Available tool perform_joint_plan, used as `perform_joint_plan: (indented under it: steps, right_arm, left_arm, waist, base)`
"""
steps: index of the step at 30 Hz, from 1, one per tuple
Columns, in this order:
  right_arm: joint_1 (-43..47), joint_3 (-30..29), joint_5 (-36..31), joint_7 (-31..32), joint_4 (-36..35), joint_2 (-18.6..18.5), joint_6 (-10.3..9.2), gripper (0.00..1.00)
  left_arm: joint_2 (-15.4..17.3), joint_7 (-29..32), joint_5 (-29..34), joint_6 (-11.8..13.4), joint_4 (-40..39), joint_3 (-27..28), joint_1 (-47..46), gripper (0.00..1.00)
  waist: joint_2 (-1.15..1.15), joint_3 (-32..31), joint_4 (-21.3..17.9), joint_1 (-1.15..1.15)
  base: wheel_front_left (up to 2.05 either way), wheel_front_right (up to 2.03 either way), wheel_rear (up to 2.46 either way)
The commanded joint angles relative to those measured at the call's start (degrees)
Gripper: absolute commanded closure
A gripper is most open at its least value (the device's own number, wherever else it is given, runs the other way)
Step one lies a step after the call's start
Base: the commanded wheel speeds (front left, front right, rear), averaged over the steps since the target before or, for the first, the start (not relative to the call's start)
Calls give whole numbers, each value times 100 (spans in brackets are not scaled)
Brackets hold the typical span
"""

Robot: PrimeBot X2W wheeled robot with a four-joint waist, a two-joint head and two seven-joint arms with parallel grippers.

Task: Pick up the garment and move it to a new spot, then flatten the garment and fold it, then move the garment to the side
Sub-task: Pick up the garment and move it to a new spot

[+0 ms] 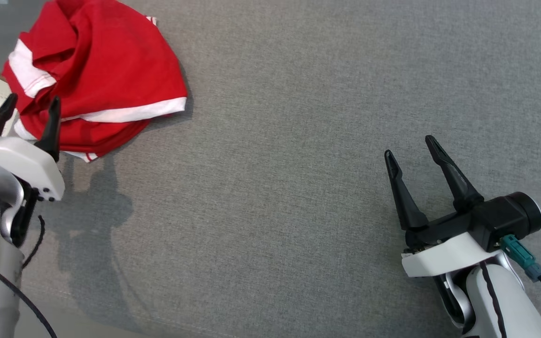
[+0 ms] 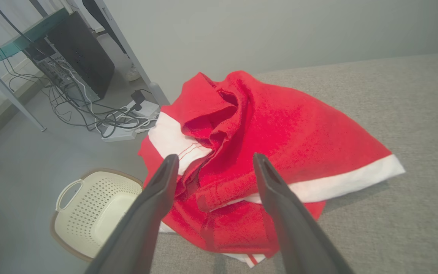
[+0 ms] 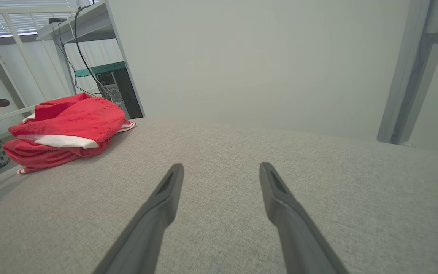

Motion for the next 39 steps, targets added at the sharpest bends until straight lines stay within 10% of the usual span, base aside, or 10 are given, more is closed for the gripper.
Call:
perform_joint_plan:
  steps: [1, 20, 21, 22, 39]
  right_arm:
    - [-72, 18, -29, -9, -52, -50, -1, 0]
    - [-254, 51, -78, -8, -131, -94, -2, 0]
    - [-253, 52, -83, -8, -128, -92, -2, 0]
    - [-254, 56, -85, -8, -126, -91, -2, 0]
    - [-136, 36, 26, -8, 23, 19, -2, 0]
  left_arm:
    - [120, 119, 16, -55, 155, -63, -238, 0]
    - [503, 887, -259, -126, 1997, -404, -1865, 0]
    - [483, 919, -306, -128, 2090, -394, -1916, 25]
    - [478, 949, -339, -132, 2166, -389, -1967, 100]
    - [693, -604, -471, 214, 2197, -165, -2343, 100]
  waist:
    - [0, 200, -172, 0]
    - [0, 666, -489, 0]
    - [0, 674, -496, 0]
    - [0, 679, -503, 0]
    - [0, 144, -432, 0]
  base:
    - [0, 0, 0]
    - [0, 0, 0]
    - [0, 0, 0]
    - [0, 0, 0]
    - [0, 0, 0]
